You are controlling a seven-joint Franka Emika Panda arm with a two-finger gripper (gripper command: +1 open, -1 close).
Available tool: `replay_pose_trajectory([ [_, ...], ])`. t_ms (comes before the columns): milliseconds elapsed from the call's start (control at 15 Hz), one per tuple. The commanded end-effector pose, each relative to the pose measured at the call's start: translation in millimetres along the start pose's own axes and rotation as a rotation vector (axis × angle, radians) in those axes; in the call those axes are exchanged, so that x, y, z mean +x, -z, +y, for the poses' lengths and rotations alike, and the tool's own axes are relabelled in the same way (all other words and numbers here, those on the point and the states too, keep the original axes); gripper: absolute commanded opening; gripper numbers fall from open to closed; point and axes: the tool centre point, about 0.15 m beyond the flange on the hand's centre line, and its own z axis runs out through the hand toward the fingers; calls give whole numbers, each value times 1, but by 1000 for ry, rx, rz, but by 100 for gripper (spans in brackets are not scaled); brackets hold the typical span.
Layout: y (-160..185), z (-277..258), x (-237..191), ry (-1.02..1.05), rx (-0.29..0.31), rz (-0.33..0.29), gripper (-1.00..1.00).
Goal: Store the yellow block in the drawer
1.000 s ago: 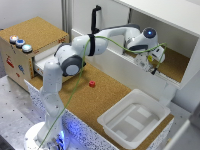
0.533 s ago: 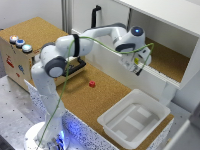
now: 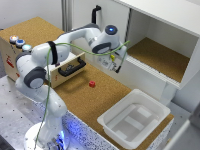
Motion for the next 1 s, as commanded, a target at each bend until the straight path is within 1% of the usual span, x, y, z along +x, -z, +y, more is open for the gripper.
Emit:
replay_pose_trajectory([
  [0,-34,-98,-4,204,-31,-16,-100],
  [200,-43,-143,6,358,15,-34,-100],
  [600,-64,-206,9,602,63,-43,-100],
  [800,-78,-231,-4,713,130,-67,-100],
  [933,-92,-244,-12,778,160,-85,-100],
])
